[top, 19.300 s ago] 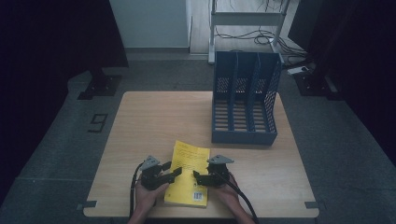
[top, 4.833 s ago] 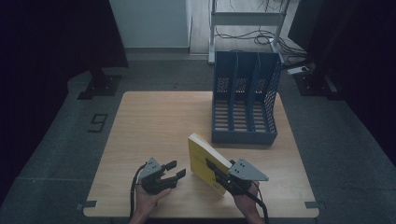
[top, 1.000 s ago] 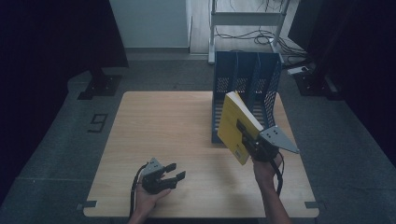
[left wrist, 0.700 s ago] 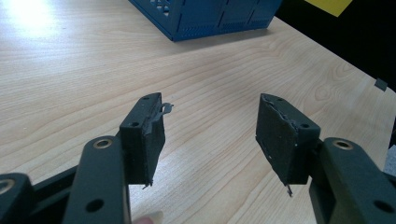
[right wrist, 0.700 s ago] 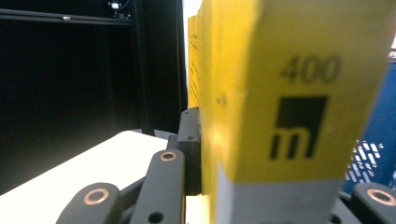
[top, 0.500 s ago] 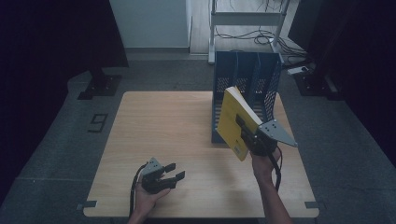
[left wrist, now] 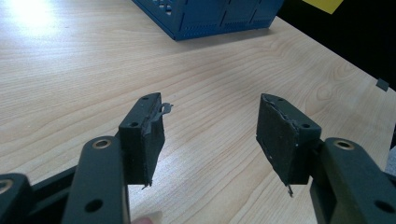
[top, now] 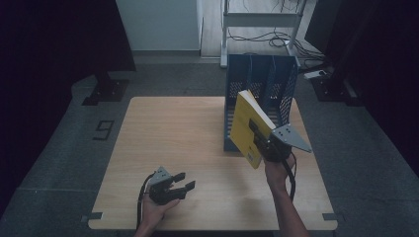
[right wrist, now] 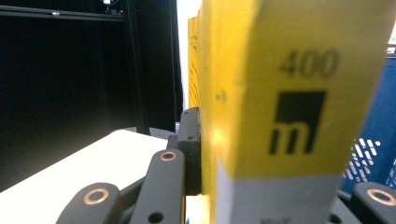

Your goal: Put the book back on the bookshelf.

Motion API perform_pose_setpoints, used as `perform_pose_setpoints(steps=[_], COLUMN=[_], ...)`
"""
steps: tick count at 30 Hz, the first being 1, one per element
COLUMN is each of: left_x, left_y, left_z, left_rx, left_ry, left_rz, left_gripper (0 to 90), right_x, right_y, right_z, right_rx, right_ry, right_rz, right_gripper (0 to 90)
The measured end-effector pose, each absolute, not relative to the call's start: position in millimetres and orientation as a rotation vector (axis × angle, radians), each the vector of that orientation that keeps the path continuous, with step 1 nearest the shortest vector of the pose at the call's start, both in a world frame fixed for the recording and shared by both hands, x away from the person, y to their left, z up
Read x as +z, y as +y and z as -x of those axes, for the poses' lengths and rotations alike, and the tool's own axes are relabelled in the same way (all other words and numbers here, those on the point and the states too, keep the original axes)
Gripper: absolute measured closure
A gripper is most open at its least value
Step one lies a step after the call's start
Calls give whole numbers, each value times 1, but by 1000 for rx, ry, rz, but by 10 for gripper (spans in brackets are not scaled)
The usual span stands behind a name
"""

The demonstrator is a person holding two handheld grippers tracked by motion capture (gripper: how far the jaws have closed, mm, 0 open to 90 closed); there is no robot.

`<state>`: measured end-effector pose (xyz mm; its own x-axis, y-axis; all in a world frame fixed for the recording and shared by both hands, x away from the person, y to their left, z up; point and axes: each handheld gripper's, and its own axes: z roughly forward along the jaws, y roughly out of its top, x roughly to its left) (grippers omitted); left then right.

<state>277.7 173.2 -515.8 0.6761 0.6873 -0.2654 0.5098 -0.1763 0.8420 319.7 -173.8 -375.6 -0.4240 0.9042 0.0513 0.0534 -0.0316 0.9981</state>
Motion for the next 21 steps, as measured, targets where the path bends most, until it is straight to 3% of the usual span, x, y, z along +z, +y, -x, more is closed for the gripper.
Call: perform_pose_setpoints(steps=[21], left_x=[-516], left_y=[175], left_z=[-279], left_rx=[209], left_ry=[955], left_rz=[-1840], left_gripper=[413], right_x=[-366], right_y=[-166], right_z=[-334], right_rx=[1512], right_ry=[1538], right_rz=[-1026], right_gripper=[744])
